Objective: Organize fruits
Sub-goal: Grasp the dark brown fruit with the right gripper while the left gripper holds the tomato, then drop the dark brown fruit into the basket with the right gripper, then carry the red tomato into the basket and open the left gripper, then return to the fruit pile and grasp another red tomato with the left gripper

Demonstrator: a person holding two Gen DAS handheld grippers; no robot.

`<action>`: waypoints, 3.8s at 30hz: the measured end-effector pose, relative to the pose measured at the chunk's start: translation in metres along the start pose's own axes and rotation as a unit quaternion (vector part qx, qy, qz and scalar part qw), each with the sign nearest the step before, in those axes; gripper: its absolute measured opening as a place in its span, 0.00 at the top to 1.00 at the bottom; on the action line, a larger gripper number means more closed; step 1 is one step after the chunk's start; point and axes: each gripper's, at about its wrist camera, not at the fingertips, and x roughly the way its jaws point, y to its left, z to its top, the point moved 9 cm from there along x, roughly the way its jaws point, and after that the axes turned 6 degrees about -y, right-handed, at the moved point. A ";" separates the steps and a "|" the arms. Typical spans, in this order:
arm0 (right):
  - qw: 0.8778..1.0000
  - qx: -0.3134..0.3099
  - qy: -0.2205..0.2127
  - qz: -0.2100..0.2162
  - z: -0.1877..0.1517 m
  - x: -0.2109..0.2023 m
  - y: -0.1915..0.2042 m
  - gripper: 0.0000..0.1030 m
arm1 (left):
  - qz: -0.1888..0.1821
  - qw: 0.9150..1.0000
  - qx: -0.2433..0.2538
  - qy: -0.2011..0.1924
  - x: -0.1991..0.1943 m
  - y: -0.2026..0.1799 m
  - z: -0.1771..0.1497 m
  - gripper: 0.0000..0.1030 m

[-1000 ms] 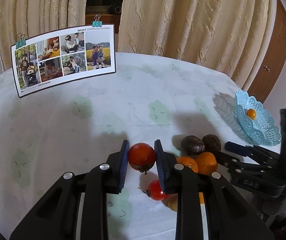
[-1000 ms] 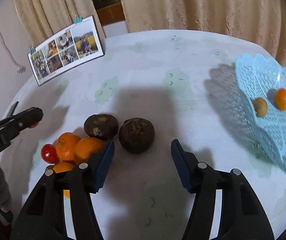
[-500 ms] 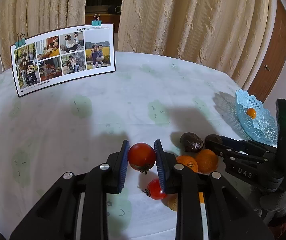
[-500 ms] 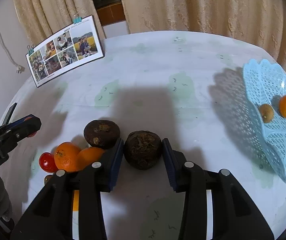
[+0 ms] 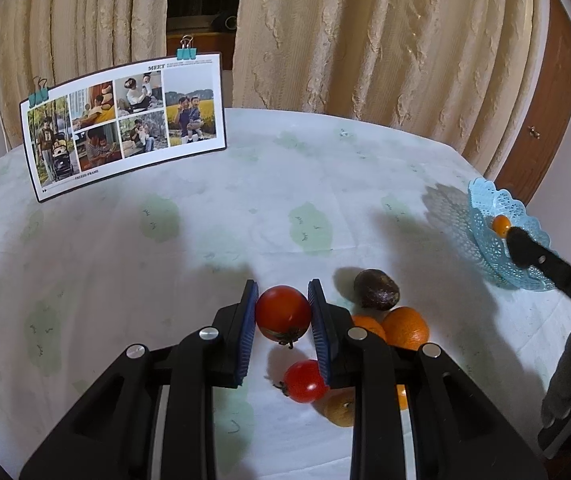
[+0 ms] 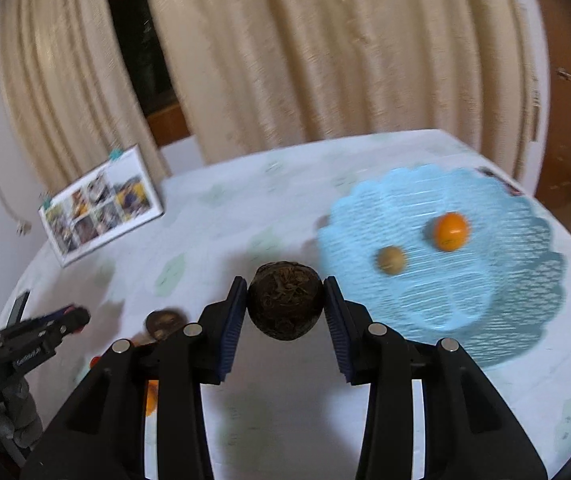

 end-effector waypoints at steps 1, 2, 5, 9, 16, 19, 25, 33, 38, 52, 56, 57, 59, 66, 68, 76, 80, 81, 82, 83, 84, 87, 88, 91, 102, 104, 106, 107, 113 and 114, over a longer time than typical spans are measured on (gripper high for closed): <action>1.000 0.008 -0.006 -0.008 0.003 -0.004 -0.011 0.61 | -0.001 1.000 0.002 -0.001 -0.001 -0.004 0.001 0.75; 1.000 0.016 -0.009 -0.012 0.005 -0.006 -0.018 0.61 | -0.003 1.000 0.004 -0.001 -0.001 -0.006 0.001 0.75; 0.999 0.040 -0.017 -0.028 0.008 -0.012 -0.044 0.61 | -0.007 1.000 0.010 -0.001 -0.001 -0.016 0.003 0.75; 0.997 0.058 -0.026 -0.047 0.009 -0.019 -0.070 0.61 | -0.010 1.000 0.017 -0.002 -0.002 -0.028 0.006 0.75; 0.993 0.078 -0.038 -0.081 0.005 -0.025 -0.102 0.60 | -0.020 0.999 0.034 -0.003 -0.003 -0.053 0.011 0.75; 0.991 0.086 -0.052 -0.086 0.007 -0.030 -0.111 0.59 | -0.025 0.999 0.043 -0.003 -0.002 -0.066 0.013 0.75; 0.984 0.102 -0.089 -0.117 0.010 -0.044 -0.129 0.59 | -0.037 0.997 0.062 -0.005 -0.002 -0.094 0.018 0.75; 0.971 0.142 -0.128 -0.145 0.012 -0.063 -0.151 0.45 | -0.073 0.992 0.098 -0.003 0.007 -0.154 0.025 0.75; 0.965 0.164 -0.135 -0.156 0.010 -0.069 -0.163 0.44 | -0.100 0.988 0.114 0.000 0.017 -0.193 0.029 0.75; 0.956 0.190 -0.145 -0.170 0.008 -0.077 -0.177 0.43 | -0.163 0.976 0.146 0.019 0.050 -0.282 0.027 0.74; 0.954 0.192 -0.150 -0.173 0.008 -0.079 -0.179 0.38 | -0.162 0.976 0.144 0.029 0.055 -0.283 0.024 0.69; 0.954 0.191 -0.151 -0.173 0.008 -0.080 -0.179 0.38 | -0.160 0.976 0.143 0.030 0.056 -0.282 0.024 0.55; 0.954 0.192 -0.154 -0.172 0.009 -0.080 -0.178 0.36 | -0.153 0.979 0.135 0.022 0.054 -0.276 0.028 0.43; 0.950 0.196 -0.172 -0.173 0.011 -0.088 -0.180 0.30 | -0.142 0.983 0.119 0.011 0.045 -0.259 0.040 0.41; 0.949 0.195 -0.176 -0.174 0.012 -0.090 -0.179 0.30 | -0.133 0.984 0.115 0.005 0.041 -0.251 0.045 0.37; 0.948 0.180 -0.190 -0.181 0.014 -0.094 -0.175 0.30 | -0.103 0.990 0.097 -0.015 0.026 -0.213 0.061 0.35; 0.948 0.176 -0.190 -0.183 0.014 -0.093 -0.174 0.30 | -0.090 0.992 0.089 -0.022 0.019 -0.191 0.066 0.35; 0.948 0.176 -0.190 -0.183 0.014 -0.093 -0.174 0.30 | -0.085 0.992 0.086 -0.025 0.016 -0.182 0.068 0.34; 0.948 0.174 -0.191 -0.184 0.014 -0.093 -0.174 0.30 | -0.081 0.993 0.083 -0.026 0.014 -0.176 0.069 0.34; 0.948 0.173 -0.191 -0.185 0.014 -0.094 -0.173 0.30 | -0.077 0.993 0.080 -0.028 0.012 -0.169 0.069 0.33; 0.949 0.171 -0.191 -0.186 0.013 -0.094 -0.173 0.30 | -0.072 0.994 0.077 -0.030 0.010 -0.161 0.070 0.32; 0.950 0.167 -0.189 -0.187 0.014 -0.093 -0.171 0.29 | -0.054 0.996 0.066 -0.034 0.004 -0.134 0.070 0.32; 0.950 0.165 -0.188 -0.187 0.014 -0.092 -0.170 0.29 | -0.046 0.997 0.060 -0.035 0.002 -0.124 0.070 0.32; 0.952 0.156 -0.185 -0.189 0.013 -0.090 -0.167 0.29 | -0.030 0.998 0.044 -0.037 -0.004 -0.095 0.069 0.32; 0.958 0.104 -0.174 -0.202 0.013 -0.079 -0.147 0.29 | 0.005 1.000 0.013 -0.023 -0.016 -0.026 0.042 0.32; 0.959 0.098 -0.172 -0.202 0.012 -0.078 -0.144 0.29 | 0.009 1.000 0.010 -0.014 -0.015 -0.017 0.031 0.32; 0.960 0.093 -0.169 -0.201 0.011 -0.077 -0.140 0.29 | 0.012 1.000 0.008 -0.003 -0.012 -0.008 0.019 0.32; 0.961 0.091 -0.167 -0.200 0.009 -0.076 -0.138 0.29 | 0.014 1.000 0.006 0.002 -0.010 -0.004 0.014 0.32; 0.968 0.068 -0.154 -0.186 0.002 -0.071 -0.119 0.29 | 0.022 0.999 -0.007 0.036 0.003 0.016 -0.017 0.32; 0.968 0.065 -0.154 -0.186 0.001 -0.071 -0.116 0.28 | 0.021 0.999 -0.007 0.039 0.004 0.017 -0.021 0.32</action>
